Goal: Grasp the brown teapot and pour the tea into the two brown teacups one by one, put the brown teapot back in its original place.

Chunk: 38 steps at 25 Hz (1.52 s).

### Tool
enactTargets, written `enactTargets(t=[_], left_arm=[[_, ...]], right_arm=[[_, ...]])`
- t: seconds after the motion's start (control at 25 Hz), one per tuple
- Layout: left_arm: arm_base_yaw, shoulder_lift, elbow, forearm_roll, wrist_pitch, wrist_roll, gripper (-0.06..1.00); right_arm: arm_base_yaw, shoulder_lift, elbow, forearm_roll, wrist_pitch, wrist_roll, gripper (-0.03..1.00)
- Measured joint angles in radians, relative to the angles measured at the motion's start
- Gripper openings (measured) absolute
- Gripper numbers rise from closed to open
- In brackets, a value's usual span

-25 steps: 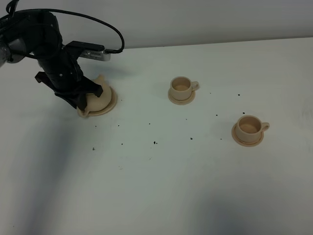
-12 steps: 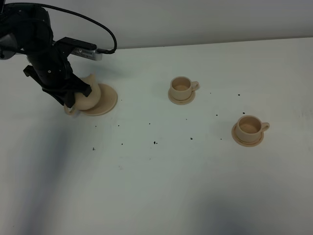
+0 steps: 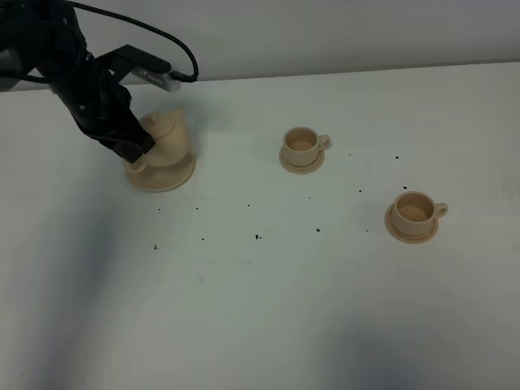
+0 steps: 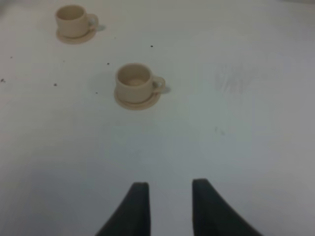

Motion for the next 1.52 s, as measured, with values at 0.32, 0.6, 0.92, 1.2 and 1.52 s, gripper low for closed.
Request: enactTargets(t=[0.32, 0.6, 0.92, 1.2, 1.52], left_arm=[[-0.062, 0.000, -0.069, -0.033, -0.007, 0.209, 0.15], [-0.112, 0.000, -0.069, -0.038, -0.081, 0.275, 0.15], [-0.153, 0.003, -0.069, -0.025, -0.162, 0.291, 0.15], [-0.202, 0.068, -0.072, 0.059, -0.257, 0.289, 0.15], [-0.237, 0.099, -0.072, 0.136, -0.400, 0.289, 0.15]], right_arm=[[0.000, 0.000, 0.000, 0.000, 0.000, 0.000, 0.24], [0.000, 0.000, 0.000, 0.000, 0.000, 0.000, 0.24], [0.000, 0.000, 0.000, 0.000, 0.000, 0.000, 0.24], [0.000, 0.000, 0.000, 0.000, 0.000, 0.000, 0.24], [0.000, 0.000, 0.000, 0.000, 0.000, 0.000, 0.24]])
